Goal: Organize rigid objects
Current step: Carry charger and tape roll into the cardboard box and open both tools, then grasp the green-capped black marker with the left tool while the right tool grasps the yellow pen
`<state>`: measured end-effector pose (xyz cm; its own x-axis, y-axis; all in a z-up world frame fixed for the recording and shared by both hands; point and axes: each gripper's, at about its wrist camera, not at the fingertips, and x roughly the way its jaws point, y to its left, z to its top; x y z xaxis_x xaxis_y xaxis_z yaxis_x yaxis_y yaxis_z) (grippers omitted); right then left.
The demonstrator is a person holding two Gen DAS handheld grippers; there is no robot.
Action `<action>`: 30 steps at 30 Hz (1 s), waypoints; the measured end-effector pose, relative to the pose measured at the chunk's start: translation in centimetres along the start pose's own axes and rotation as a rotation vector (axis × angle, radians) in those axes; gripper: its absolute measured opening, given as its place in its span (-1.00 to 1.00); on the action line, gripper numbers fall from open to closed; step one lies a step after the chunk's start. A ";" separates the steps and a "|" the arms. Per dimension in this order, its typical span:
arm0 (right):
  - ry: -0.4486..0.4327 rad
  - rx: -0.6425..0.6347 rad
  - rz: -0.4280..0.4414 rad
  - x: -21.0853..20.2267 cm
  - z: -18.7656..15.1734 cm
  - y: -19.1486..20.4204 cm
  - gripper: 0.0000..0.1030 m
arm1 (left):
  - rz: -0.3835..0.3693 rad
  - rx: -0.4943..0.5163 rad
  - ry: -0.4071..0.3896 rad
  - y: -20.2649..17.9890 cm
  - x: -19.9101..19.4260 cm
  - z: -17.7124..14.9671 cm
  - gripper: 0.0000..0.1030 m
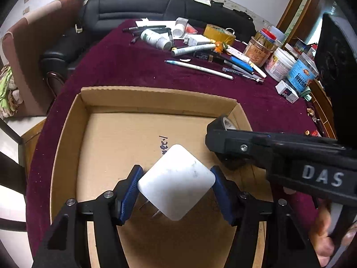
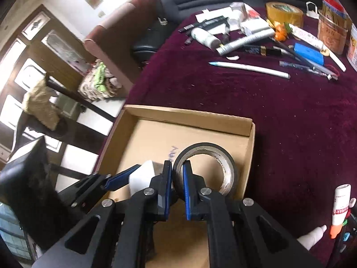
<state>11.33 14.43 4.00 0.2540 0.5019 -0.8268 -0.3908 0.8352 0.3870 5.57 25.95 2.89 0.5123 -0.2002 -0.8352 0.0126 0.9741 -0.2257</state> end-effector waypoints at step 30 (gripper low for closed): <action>-0.400 0.313 -0.251 -23.8 -20.1 -22.4 0.75 | -0.321 0.097 -0.151 -19.4 -9.7 -12.2 0.88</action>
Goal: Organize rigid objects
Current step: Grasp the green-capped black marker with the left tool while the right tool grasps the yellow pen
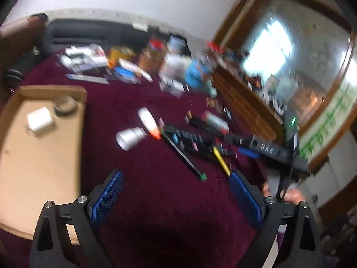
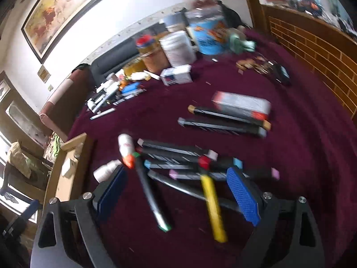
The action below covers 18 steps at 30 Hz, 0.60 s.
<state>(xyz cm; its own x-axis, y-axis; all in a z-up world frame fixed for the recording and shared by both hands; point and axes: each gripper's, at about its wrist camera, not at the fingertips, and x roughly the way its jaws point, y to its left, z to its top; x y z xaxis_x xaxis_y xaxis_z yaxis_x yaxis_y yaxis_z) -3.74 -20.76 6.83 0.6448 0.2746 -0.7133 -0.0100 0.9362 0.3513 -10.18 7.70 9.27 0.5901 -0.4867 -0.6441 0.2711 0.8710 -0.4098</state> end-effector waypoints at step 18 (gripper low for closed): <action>0.206 -0.275 0.016 7.9 -3.3 7.6 -0.15 | 0.149 -0.205 0.037 3.5 0.7 -1.9 0.88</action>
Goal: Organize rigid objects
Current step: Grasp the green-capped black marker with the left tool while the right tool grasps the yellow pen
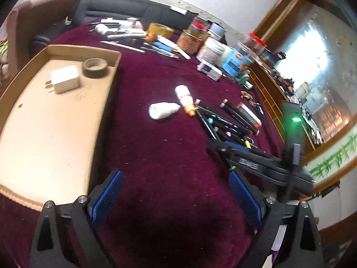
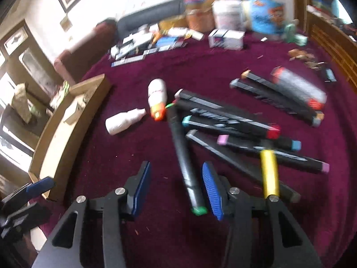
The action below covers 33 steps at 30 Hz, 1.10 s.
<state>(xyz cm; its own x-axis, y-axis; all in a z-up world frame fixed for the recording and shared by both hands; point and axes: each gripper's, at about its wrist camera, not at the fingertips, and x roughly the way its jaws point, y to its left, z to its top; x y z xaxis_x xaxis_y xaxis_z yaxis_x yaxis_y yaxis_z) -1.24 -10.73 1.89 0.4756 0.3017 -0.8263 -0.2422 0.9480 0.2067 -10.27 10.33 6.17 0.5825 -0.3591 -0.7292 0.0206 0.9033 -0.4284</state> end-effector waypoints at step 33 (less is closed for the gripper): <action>-0.074 0.094 -0.068 -5.0 -1.4 -7.9 -0.17 | 0.117 0.369 0.087 -6.2 10.2 1.0 -0.72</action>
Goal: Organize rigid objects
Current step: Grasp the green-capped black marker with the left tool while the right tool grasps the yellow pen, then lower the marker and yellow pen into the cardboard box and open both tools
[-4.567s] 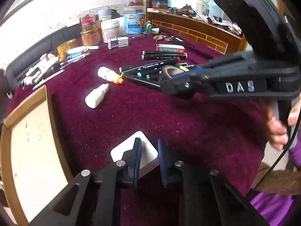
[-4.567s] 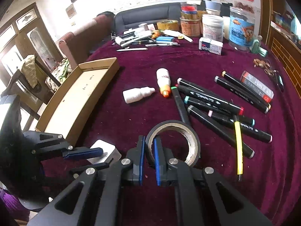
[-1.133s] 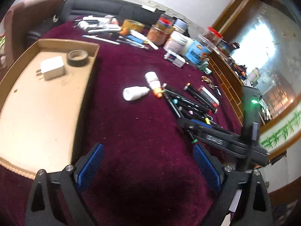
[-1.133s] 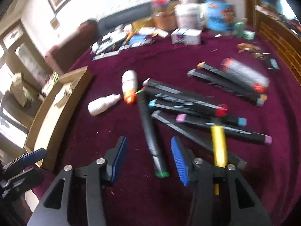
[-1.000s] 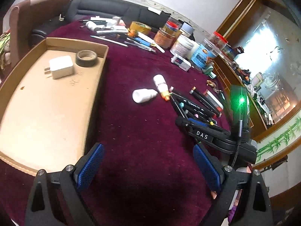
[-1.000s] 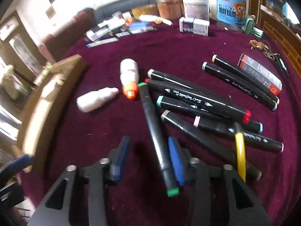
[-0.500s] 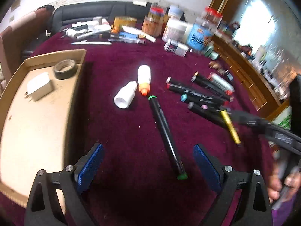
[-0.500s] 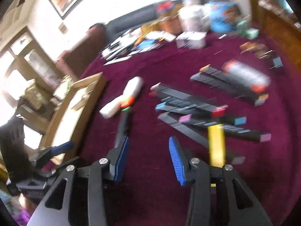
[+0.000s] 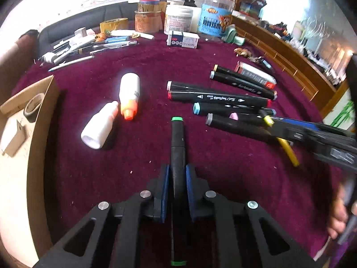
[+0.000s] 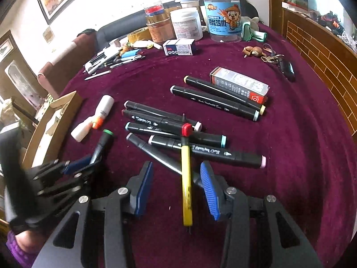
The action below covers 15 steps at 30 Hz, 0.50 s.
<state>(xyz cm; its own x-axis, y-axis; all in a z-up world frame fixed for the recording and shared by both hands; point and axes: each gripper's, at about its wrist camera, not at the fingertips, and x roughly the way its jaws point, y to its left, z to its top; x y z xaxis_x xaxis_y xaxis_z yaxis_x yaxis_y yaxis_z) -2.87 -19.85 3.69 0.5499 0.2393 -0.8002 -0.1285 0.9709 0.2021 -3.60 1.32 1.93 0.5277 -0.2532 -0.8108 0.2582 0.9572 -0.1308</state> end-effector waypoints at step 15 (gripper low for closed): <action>-0.039 0.057 0.120 -2.9 -1.3 0.3 -0.84 | -0.168 -0.127 -0.161 4.0 -8.6 -2.2 -0.72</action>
<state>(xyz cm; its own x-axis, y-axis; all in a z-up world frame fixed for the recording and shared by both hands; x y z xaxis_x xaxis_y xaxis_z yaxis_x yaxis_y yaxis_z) -5.58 -20.24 5.37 0.5650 0.3517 -0.7464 -0.1484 0.9332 0.3274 -8.81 7.64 7.11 0.6110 -0.4193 -0.6715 0.2545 0.9072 -0.3349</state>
